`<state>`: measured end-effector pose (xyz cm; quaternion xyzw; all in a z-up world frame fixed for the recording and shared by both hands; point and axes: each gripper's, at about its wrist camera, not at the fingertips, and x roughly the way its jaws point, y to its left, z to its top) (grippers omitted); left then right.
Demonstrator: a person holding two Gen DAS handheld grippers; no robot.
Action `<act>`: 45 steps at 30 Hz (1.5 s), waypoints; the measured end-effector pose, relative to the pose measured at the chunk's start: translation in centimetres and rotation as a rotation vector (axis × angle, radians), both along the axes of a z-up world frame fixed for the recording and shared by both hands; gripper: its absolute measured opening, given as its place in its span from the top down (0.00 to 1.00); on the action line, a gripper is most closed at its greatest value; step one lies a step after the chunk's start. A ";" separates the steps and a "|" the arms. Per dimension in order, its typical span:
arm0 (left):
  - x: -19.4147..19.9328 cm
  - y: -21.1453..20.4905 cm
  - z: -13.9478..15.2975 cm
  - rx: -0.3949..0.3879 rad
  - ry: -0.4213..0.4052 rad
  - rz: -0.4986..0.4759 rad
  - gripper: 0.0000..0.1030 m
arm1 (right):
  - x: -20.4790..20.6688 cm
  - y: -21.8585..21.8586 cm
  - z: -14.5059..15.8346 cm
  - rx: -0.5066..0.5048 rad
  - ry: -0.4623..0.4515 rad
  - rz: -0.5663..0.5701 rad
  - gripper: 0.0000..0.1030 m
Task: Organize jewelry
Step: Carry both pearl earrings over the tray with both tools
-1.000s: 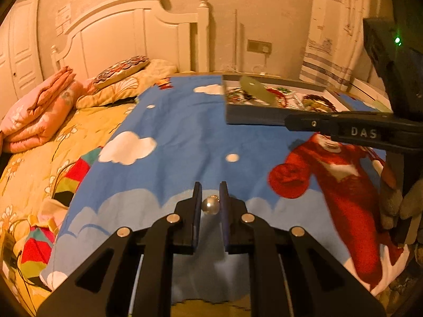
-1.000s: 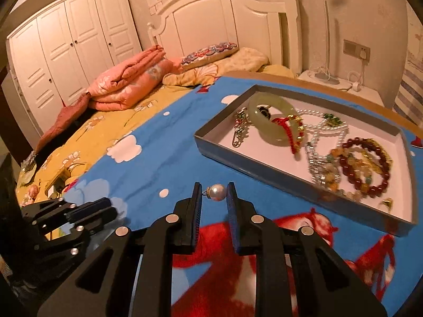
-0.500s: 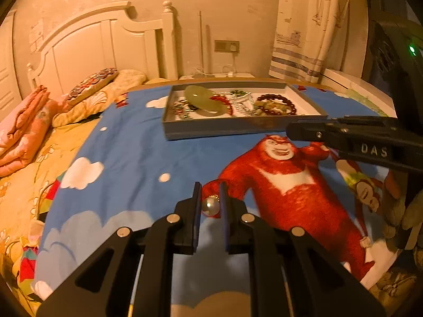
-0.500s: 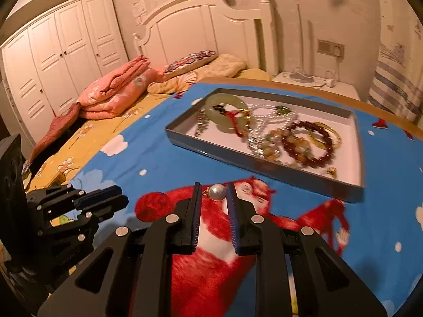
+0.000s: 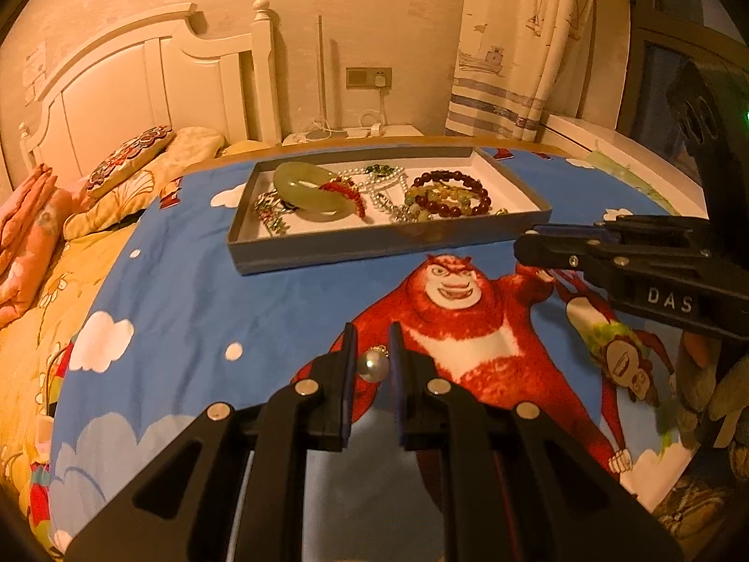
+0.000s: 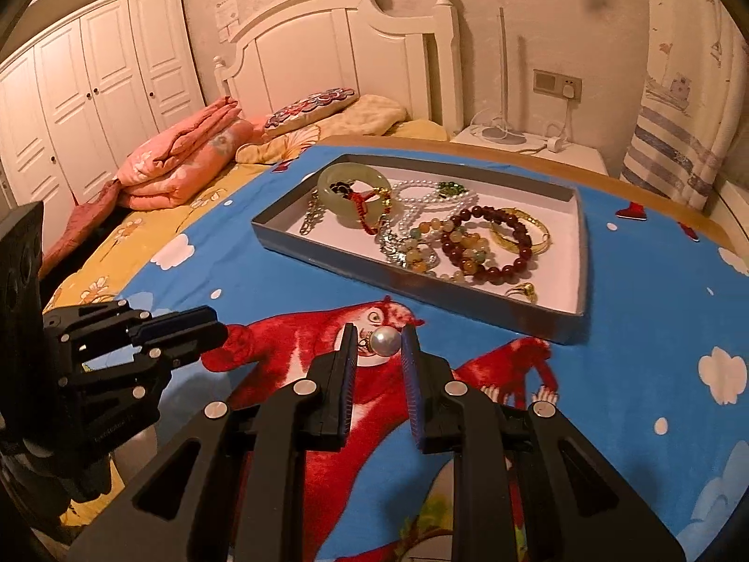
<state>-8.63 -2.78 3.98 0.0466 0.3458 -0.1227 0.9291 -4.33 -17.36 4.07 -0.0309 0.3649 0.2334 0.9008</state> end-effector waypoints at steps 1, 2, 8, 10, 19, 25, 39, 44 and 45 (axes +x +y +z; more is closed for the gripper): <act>0.2 -0.1 0.1 -0.002 -0.002 -0.004 0.88 | 0.1 -0.1 0.0 -0.001 0.000 -0.002 0.80; 0.5 -0.2 0.3 -0.004 -0.004 -0.008 0.88 | 0.1 -0.2 0.1 -0.003 -0.001 -0.003 0.80; 1.8 -0.3 0.9 -0.029 -0.016 -0.014 0.88 | 0.6 -0.9 0.6 0.010 -0.013 -0.006 0.80; 2.2 -0.2 1.2 -0.030 -0.021 -0.014 0.88 | 0.7 -0.9 0.7 0.026 -0.018 0.003 0.80; 4.9 -0.6 2.1 -0.025 -0.049 -0.024 0.88 | 2.4 -0.9 0.9 0.058 -0.027 0.017 0.80; 8.8 0.1 2.1 -0.061 -0.034 0.012 0.88 | 4.8 0.3 0.9 0.058 -0.034 0.048 0.80; 13.5 2.7 0.6 -0.077 -0.002 0.092 0.88 | 8.5 5.7 -0.8 0.005 -0.026 0.129 0.80; 13.8 2.3 0.3 -0.060 -0.009 0.089 0.88 | 9.1 6.3 -1.6 -0.010 -0.010 0.126 0.80; 13.8 2.2 0.3 -0.059 -0.009 0.090 0.88 | 9.1 6.4 -1.7 -0.010 -0.009 0.123 0.80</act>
